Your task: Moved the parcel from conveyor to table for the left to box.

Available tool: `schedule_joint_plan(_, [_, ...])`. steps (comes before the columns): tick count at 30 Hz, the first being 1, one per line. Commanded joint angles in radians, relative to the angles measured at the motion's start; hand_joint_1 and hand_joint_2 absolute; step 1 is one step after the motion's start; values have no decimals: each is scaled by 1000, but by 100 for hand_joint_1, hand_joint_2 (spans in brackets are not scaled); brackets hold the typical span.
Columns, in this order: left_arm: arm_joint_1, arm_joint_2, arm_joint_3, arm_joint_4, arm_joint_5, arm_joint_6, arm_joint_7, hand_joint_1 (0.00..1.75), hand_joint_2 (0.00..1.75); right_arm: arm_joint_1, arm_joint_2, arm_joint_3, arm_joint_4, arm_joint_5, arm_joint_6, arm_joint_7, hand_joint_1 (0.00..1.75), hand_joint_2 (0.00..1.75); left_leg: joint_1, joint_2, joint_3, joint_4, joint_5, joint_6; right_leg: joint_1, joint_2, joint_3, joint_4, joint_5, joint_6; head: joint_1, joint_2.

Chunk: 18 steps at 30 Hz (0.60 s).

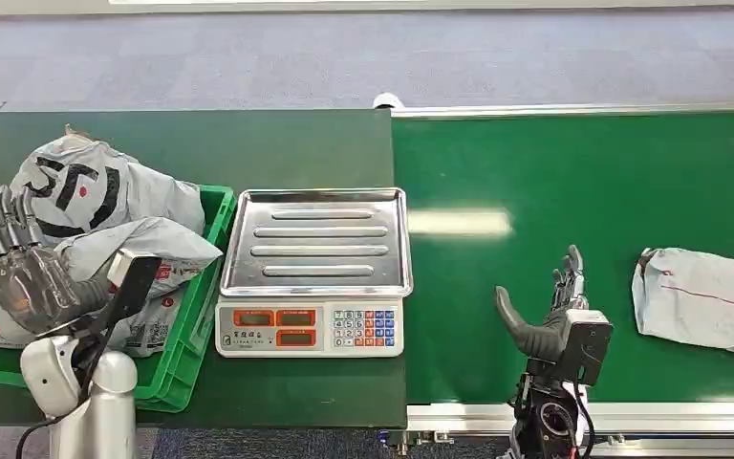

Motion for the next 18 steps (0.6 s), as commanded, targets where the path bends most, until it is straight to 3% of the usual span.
schedule_joint_plan(1, [-96,-104,251,-60,266,6,-335,0,175,-32,-10,10,37,-4,4,0,0,175,0,2,1,0,-1,0,1,1,1,0,0,0,0,0])
schedule_joint_plan(5, [-41,-85,114,-352,502,6,-335,0,175,-45,-11,25,65,-12,0,-13,0,175,2,3,-1,2,-2,0,2,1,0,0,0,-1,0,0])
schedule_joint_plan(8, [-20,-92,54,-460,628,6,-335,0,175,-60,-14,34,89,-20,-5,-24,0,175,2,2,-3,3,-1,0,2,1,-2,1,0,-1,0,0])
schedule_joint_plan(14, [38,-70,-88,-494,782,6,-335,0,175,-64,-23,41,91,-28,-14,-42,0,175,1,1,-1,1,0,0,1,0,0,0,0,0,0,0])
schedule_joint_plan(18, [75,-7,-245,-382,787,6,-335,0,175,-41,-29,68,43,-11,-10,-52,0,175,0,-1,0,0,0,0,1,-2,1,-1,0,0,0,0])
